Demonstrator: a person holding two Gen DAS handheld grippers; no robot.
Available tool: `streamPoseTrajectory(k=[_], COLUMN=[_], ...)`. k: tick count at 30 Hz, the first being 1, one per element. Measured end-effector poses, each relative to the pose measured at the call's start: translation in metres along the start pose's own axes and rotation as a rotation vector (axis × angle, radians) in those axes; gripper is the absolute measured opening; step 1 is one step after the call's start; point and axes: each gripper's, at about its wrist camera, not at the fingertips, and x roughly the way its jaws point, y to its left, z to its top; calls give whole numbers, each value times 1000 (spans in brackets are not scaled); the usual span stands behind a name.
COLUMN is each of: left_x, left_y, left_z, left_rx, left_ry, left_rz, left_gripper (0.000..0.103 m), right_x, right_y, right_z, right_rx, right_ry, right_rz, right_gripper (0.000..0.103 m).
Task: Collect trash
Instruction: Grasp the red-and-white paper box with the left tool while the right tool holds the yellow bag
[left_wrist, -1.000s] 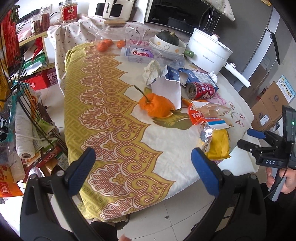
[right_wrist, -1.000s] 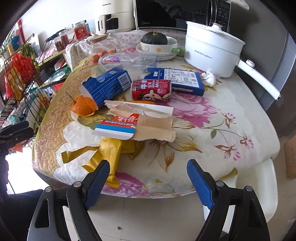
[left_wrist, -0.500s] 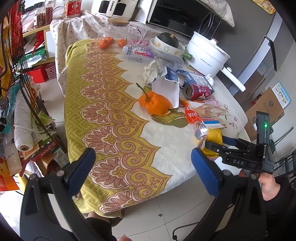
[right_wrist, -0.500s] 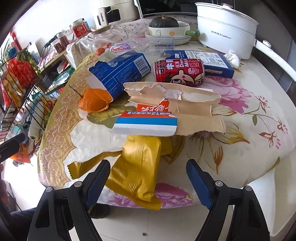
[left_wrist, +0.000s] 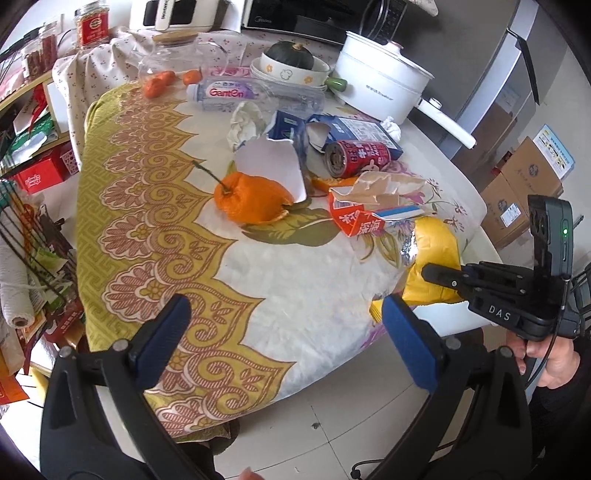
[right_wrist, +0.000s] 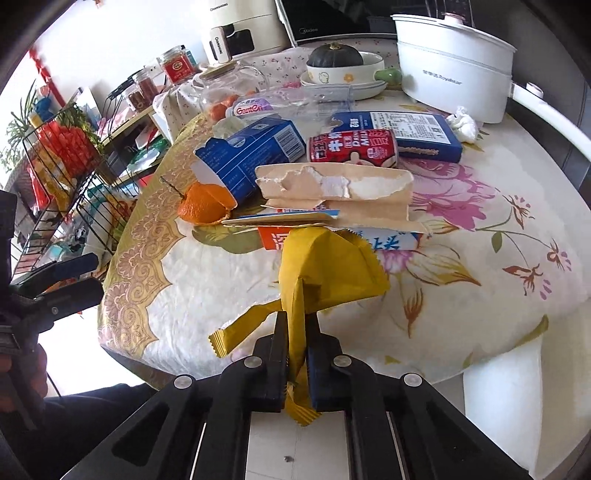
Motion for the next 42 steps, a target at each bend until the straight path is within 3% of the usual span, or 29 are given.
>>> streamPoseTrajectory(k=[4, 9, 17, 22, 29, 33, 37, 42], left_x=[19, 46, 82, 95, 117, 129, 130, 125], left_y=[-25, -53, -95, -94, -97, -99, -107, -95], left_z=[10, 26, 39, 58, 62, 56, 52, 57], left_rx=[103, 254, 441, 272, 186, 192, 238, 163], left_ry=[8, -6, 53, 72, 97, 136, 110, 88], left_rz=[-27, -7, -3, -113, -125, -121, -83, -110], left_gripper=[102, 102, 102, 102, 102, 89, 84, 71], right_x=[-22, -53, -90, -105, -119, -123, -122, -123], right_y=[-26, -61, -110, -131, -161, -170, -175, -180], right_z=[-4, -10, -21, -29, -47, -54, -59, -63], right_rx=[48, 118, 211, 236, 295, 314, 327, 339], right_ry=[-26, -59, -77, -82, -74, -67, -54, -51], right_rz=[-24, -46, -76, -87, -93, -97, -101, -109], right_gripper=[9, 9, 9, 9, 9, 9, 9, 9])
